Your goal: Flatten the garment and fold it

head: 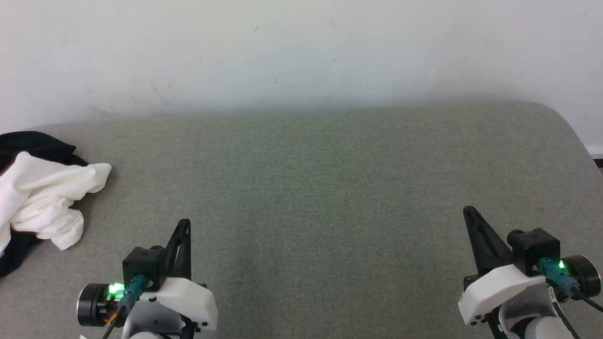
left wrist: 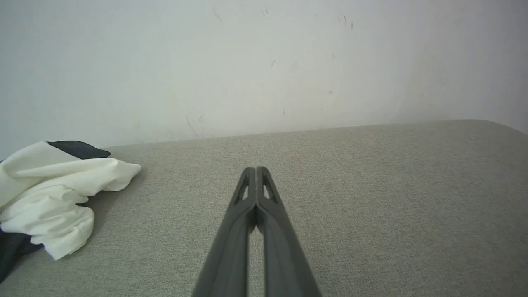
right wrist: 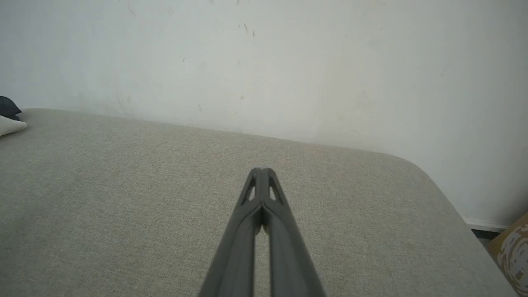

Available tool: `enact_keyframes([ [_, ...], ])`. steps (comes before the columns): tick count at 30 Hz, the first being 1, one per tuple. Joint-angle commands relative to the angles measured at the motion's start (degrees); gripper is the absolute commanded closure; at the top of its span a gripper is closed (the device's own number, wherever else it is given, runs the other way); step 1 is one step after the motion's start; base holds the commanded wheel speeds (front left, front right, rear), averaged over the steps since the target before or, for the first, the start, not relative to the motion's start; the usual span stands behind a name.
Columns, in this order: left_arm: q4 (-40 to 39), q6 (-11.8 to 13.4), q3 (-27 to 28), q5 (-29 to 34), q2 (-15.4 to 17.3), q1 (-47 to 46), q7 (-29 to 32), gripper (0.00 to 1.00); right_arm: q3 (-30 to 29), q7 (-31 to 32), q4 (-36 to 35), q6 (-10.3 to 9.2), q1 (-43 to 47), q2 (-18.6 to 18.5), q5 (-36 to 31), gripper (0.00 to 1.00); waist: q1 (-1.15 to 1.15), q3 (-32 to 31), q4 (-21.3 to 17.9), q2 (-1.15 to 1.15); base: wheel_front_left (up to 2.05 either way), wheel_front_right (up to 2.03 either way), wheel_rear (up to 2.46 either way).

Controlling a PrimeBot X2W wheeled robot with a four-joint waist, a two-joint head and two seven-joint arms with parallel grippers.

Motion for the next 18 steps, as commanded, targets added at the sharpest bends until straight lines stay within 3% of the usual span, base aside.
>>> enact_keyframes([
  [1,-0.34,0.37,0.20,0.36,-0.28,-0.75,0.01,1.00,-0.02,0.03,-0.38,-0.12,-0.39,0.22,-0.43,1.00,0.00,0.00,0.00,0.00,0.00,0.00,0.00],
  [18,-0.34,0.37,0.20,0.36,-0.28,-0.75,0.01,1.00,-0.02,0.03,-0.38,-0.12,-0.39,0.22,-0.43,1.00,0.00,0.00,0.00,0.00,0.00,0.00,0.00],
])
